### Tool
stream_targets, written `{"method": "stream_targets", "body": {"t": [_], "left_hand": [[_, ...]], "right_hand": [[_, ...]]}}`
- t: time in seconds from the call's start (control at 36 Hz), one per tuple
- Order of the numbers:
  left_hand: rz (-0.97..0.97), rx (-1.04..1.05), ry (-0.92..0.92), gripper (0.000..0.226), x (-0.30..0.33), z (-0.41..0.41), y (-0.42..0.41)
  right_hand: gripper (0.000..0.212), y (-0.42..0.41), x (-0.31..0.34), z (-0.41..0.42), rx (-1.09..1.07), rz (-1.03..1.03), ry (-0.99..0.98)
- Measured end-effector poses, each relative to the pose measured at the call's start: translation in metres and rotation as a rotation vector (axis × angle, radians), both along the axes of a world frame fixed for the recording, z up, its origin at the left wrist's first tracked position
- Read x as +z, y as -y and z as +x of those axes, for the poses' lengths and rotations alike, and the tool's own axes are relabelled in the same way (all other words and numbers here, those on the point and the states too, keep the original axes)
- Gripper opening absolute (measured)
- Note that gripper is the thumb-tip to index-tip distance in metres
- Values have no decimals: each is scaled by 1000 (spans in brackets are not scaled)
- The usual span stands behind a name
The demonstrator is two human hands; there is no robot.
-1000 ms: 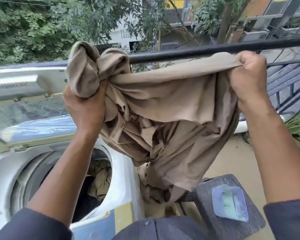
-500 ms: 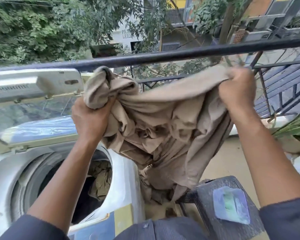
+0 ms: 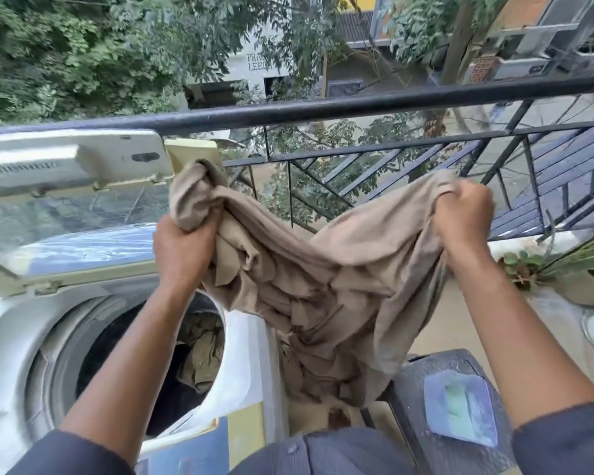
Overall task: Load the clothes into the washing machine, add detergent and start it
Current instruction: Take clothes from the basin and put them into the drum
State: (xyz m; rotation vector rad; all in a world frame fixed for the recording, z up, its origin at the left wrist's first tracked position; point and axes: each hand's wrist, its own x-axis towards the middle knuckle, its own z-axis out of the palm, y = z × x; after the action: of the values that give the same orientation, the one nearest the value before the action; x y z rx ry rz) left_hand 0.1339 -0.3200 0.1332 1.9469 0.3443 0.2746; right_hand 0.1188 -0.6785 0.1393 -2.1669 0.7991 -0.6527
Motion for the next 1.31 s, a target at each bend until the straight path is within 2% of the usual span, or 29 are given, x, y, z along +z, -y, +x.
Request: {"method": "stream_targets", "body": {"t": [0.08,0.17,0.22,0.31,0.33,0.42,0.5,0.53,0.56,0.58,0.64,0.72,0.75,0.81,0.89,0.92,1.03,1.11,1.17,1.22,1.31], "left_hand": [[-66,119,18,45,-1,0,-5],[-178,123,8,38,-1,-1,-3],[-277,119,-6,24,1,-3,4],[-437,33,-5,8,4,-5,20],[-469,-34,-4,9,8,-7,24],[-435,-315,-27,30,9,-9,34],[-264,-581,-70,79,4,-11,47],[-184,-627,-61,89,2,-12,52],[-101,-650,-40,90,-2,-12,59],[-30,-624,-28,81,-4,-12,64],[81,-448,-1,45,0,-14,70],[160,-259,72,15,-3,-10,66],[158,-225,76,9,-4,-9,64],[148,-153,93,13,-4,-9,62],[58,-62,110,12,-3,-8,62],[27,-39,108,12,-2,-8,63],[-50,-50,177,10,9,-9,72],[-138,-46,235,15,24,-10,82],[-172,-44,268,20,34,-11,88],[-200,-58,302,17,42,-11,91],[-226,-64,329,20,50,-11,88]], "right_hand": [[27,13,1,4,-74,204,86],[26,16,-5,7,-24,485,98],[20,3,5,0,58,602,119],[28,-17,16,-6,274,688,124],[31,-27,18,-6,356,709,114],[32,-60,26,-4,557,690,64],[29,-95,34,-6,758,693,45],[26,-104,36,-6,816,656,34],[24,-115,38,-7,870,611,7],[24,-122,39,-7,923,563,-19],[26,-130,39,-8,1011,488,-48],[31,-124,35,-13,1106,496,-47],[35,-122,33,-18,1099,497,-35],[38,-122,20,-31,937,407,-9],[22,-127,-15,-53,637,200,-43],[27,-128,-26,-58,622,152,-137],[75,-137,-73,-78,714,-32,-775],[106,-143,-108,-84,740,-36,-941],[116,-147,-125,-82,736,15,-982],[107,-150,-134,-80,677,64,-989],[58,-140,-147,-72,575,199,-920]]}}
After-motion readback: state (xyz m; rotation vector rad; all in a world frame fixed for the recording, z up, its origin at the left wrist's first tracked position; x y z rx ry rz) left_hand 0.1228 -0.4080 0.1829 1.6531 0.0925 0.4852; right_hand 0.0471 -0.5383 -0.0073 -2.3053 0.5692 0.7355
